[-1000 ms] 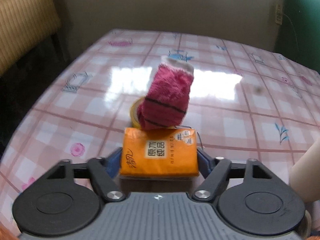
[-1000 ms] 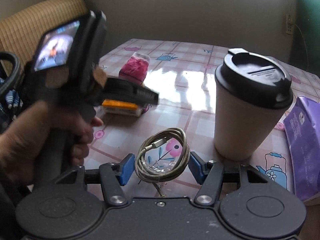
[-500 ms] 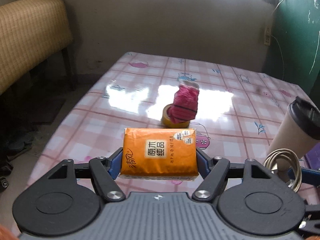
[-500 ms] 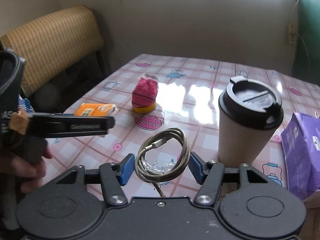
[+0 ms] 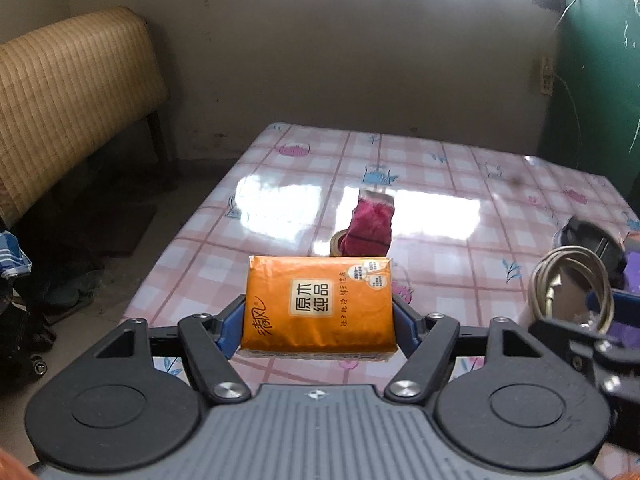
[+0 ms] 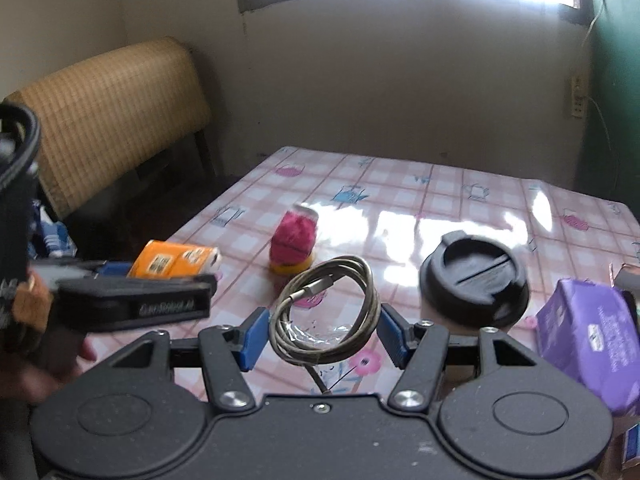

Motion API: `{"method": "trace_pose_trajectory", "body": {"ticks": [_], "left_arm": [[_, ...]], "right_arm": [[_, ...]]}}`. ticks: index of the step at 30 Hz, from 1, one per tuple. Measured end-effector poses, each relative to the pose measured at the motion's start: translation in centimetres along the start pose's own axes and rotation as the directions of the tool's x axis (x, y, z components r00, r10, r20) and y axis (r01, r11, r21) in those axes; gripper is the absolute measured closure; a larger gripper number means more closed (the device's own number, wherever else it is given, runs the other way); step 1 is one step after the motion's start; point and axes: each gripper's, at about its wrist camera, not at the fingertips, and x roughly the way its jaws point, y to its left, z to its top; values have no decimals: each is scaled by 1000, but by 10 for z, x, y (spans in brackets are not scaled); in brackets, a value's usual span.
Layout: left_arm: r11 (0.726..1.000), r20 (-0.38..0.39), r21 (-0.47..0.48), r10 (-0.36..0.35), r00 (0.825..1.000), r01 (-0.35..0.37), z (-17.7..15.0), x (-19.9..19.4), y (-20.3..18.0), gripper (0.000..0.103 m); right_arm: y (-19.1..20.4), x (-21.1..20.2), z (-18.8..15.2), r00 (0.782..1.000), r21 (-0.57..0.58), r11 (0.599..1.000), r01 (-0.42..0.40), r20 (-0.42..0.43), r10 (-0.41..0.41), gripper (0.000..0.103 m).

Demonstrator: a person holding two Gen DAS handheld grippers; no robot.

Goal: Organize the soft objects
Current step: 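Grasp the coiled grey cable with the right gripper, then lift the tissue pack and cable and carry both toward the cardboard box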

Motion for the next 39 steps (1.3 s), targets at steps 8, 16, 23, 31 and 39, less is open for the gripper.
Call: {"method": "trace_pose_trajectory", "body": {"ticks": [8, 16, 23, 31, 39], "left_arm": [[1000, -1, -16, 4, 1000, -4, 15, -5, -9, 29], [1000, 26, -22, -9, 1000, 9, 28, -13, -18, 29], [1000, 39, -8, -19, 999, 19, 34, -15, -27, 29], [999, 46, 7, -40, 998, 39, 39, -18, -39, 29], [998, 47, 15, -60, 997, 59, 44, -15, -50, 29]], "right_arm": [[-3, -6, 19, 1000, 22, 1000, 9, 26, -10, 32], [-7, -13, 31, 999, 28, 999, 23, 43, -24, 32], [-15, -20, 38, 998, 37, 999, 35, 56, -37, 32], [-23, -23, 44, 996, 41, 997, 59, 64, -62, 32], [-31, -26, 47, 994, 48, 996, 78, 70, -82, 32]]}}
